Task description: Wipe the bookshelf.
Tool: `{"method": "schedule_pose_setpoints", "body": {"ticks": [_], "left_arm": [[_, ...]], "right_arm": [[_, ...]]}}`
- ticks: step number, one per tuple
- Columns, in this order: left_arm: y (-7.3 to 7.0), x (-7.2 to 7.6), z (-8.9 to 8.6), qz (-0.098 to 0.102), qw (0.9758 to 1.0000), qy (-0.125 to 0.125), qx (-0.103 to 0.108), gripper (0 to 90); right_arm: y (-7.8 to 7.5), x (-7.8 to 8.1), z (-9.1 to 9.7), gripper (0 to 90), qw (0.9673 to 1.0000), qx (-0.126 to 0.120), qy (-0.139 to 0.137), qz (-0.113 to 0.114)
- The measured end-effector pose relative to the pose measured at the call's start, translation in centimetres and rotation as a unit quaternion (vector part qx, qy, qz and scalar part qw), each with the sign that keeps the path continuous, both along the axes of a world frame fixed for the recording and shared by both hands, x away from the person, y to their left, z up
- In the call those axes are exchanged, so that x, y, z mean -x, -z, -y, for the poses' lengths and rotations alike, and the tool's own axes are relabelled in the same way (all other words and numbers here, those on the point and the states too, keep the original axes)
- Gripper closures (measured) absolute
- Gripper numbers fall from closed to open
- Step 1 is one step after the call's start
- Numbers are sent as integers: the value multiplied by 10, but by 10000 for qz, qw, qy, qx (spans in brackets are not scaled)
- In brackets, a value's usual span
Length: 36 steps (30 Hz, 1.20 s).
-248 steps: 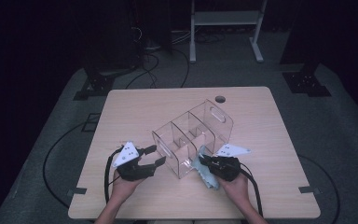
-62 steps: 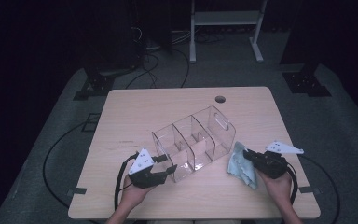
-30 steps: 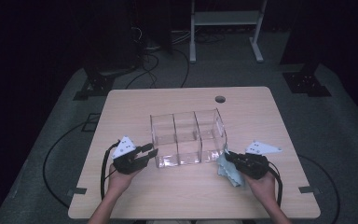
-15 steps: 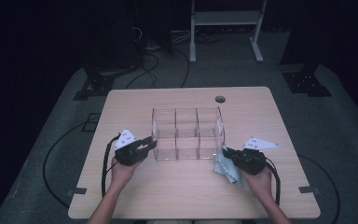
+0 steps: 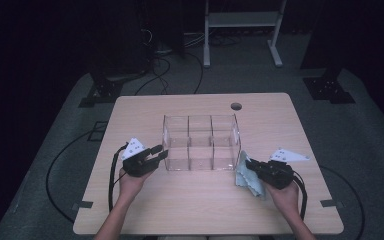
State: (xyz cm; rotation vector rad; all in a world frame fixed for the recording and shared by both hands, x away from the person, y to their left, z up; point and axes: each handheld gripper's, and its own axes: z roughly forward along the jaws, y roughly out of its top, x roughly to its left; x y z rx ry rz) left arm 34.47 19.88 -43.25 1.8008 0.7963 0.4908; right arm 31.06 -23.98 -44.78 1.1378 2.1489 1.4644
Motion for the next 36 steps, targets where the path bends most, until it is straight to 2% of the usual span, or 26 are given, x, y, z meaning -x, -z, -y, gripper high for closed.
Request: {"method": "schedule_pose_setpoints", "body": {"ticks": [4, 13, 16, 20, 23, 27, 28, 30, 33, 35, 36], "left_arm": [[0, -1, -1, 41, 10000, -60, -31, 681], [0, -1, -1, 70, 9999, -121, -75, 680], [-1, 0, -2, 19, 10000, -32, -38, 633], [-2, 5, -4, 52, 10000, -4, -48, 545], [-1, 9, -8, 47, 10000, -77, -27, 498], [3, 11, -15, 0, 9999, -141, 1, 449], [3, 12, -17, -14, 9999, -155, 19, 437], [5, 13, -19, -32, 9999, -162, 42, 421], [7, 14, -20, -5, 9998, -186, 35, 396], [9, 14, -20, -26, 9998, -213, 28, 386], [10, 14, -21, -31, 9998, -208, 23, 378]], "right_arm": [[-2, 3, 9, 830, 10000, 14, 80, 5], [-2, 3, 20, 830, 9998, 3, 201, 3], [-3, 2, 24, 830, 9996, -26, 282, 7], [-4, -7, 34, 830, 9991, -67, 429, 2], [-3, -17, 42, 830, 9982, -130, 580, -32], [3, -35, 54, 825, 9967, -57, 789, -176], [5, -42, 57, 805, 9961, -3, 853, -231], [9, -55, 63, 699, 9934, 210, 1071, -359], [15, -67, 76, 596, 9888, 106, 1371, -573], [16, -68, 81, 585, 9876, 21, 1430, -653], [16, -68, 83, 567, 9873, 80, 1454, -630]]}}
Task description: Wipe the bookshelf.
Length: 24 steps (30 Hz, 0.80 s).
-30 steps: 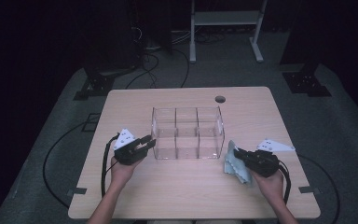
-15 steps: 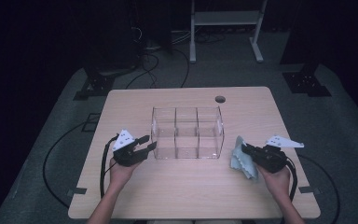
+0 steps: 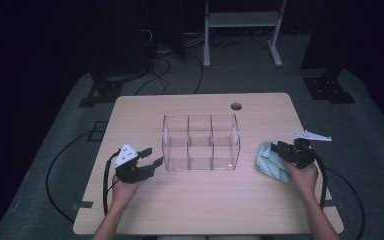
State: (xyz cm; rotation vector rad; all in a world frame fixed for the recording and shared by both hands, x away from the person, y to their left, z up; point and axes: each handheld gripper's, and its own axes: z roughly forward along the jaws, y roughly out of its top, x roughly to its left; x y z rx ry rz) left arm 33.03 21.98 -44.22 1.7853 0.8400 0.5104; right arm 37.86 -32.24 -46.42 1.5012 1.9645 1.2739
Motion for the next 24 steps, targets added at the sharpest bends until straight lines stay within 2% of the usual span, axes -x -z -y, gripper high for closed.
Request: {"method": "schedule_pose_setpoints", "body": {"ticks": [3, 13, 16, 19, 23, 24], "left_arm": [[2, 1, -1, -14, 10000, -7, 38, 371], [3, 4, -1, -8, 10000, -19, 39, 326], [4, 3, -1, -51, 10000, -42, -16, 303], [5, 3, -1, -96, 9999, -55, 17, 285], [7, 3, -1, -163, 9998, -99, 72, 264], [8, 4, -2, -162, 9998, -108, 68, 261]], "right_arm": [[0, 4, 4, 549, 10000, -8, 32, -26], [2, 22, 7, 522, 9999, -31, -147, 13], [3, 28, 7, 514, 9998, -12, -191, 18], [4, 35, 7, 504, 9997, -38, -247, 30], [5, 41, 5, 477, 9994, 32, -344, -30], [4, 43, 4, 476, 9993, 87, -352, 38]]}}
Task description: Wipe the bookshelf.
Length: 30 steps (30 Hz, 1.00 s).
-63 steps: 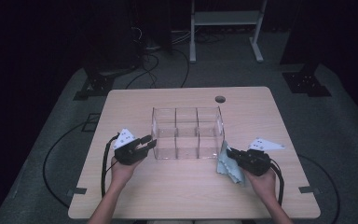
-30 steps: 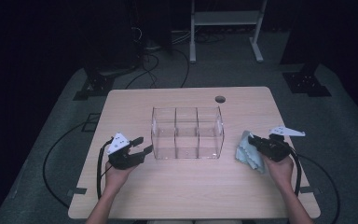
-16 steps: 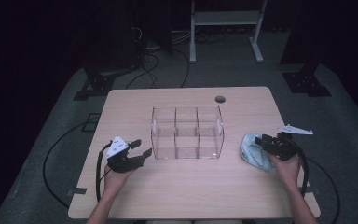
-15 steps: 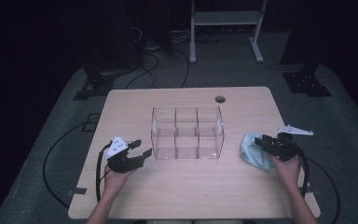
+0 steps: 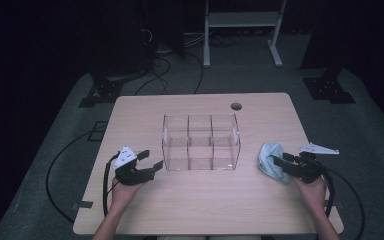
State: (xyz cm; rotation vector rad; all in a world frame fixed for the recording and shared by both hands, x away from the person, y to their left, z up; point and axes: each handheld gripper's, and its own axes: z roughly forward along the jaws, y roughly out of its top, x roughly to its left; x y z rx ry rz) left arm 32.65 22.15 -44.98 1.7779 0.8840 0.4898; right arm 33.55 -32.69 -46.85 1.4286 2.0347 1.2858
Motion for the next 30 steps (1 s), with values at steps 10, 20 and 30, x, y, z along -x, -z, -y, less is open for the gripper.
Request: {"method": "schedule_pose_setpoints", "body": {"ticks": [10, 20, 30], "left_arm": [[7, 4, -1, -79, 10000, -38, -25, 231], [11, 7, -1, -136, 9999, -37, -47, 208], [13, 11, -3, -100, 9999, -27, -33, 190]], "right_arm": [[2, 15, -7, 448, 9998, 47, -177, -35], [6, 30, -12, 425, 9995, 11, -310, -46], [8, 43, -15, 392, 9992, -26, -388, -2]]}}
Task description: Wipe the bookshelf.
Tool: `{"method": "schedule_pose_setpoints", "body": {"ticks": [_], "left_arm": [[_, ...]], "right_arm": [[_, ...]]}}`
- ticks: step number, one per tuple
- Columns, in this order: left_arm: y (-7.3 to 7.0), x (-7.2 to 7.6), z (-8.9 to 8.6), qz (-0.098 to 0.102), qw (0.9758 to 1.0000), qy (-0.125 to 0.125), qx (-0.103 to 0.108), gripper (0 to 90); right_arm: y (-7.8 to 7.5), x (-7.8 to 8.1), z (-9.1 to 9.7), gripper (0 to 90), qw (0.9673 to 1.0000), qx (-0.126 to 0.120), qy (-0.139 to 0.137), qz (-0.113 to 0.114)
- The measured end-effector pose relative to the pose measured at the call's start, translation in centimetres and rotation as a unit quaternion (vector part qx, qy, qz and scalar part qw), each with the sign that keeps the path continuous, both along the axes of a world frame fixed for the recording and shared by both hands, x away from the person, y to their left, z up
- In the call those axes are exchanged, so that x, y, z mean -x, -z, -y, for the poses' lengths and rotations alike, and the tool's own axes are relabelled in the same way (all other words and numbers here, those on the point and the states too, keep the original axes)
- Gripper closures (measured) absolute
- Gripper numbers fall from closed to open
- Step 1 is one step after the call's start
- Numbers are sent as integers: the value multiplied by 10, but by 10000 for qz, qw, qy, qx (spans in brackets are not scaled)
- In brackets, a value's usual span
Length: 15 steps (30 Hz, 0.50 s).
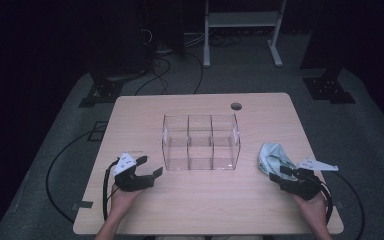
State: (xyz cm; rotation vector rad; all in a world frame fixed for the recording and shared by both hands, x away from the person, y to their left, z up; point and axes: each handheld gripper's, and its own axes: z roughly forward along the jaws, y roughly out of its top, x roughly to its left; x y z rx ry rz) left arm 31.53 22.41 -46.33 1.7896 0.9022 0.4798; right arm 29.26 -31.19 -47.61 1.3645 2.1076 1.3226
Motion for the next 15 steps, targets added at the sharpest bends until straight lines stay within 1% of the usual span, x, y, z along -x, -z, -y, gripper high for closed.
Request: {"method": "schedule_pose_setpoints", "body": {"ticks": [4, 7, 9, 11, 13, 15], "left_arm": [[3, 2, 1, -3, 10000, 18, -78, 175], [5, 3, 2, -5, 10000, 52, -46, 174], [5, 3, 3, -40, 10000, 54, 3, 168], [5, 4, 4, -31, 10000, 53, -14, 154], [4, 4, 4, 48, 10000, 52, 4, 151], [3, 4, 4, 57, 10000, -7, 61, 133]], "right_arm": [[2, 8, -1, 363, 10000, -16, -18, 49], [5, 15, -1, 356, 10000, 9, -28, 65], [5, 18, -1, 343, 9999, 25, -31, 116], [5, 19, -1, 329, 9999, 0, -21, 155], [6, 19, -2, 320, 9999, -45, -45, 144], [7, 19, -2, 309, 9999, 1, -45, 139]]}}
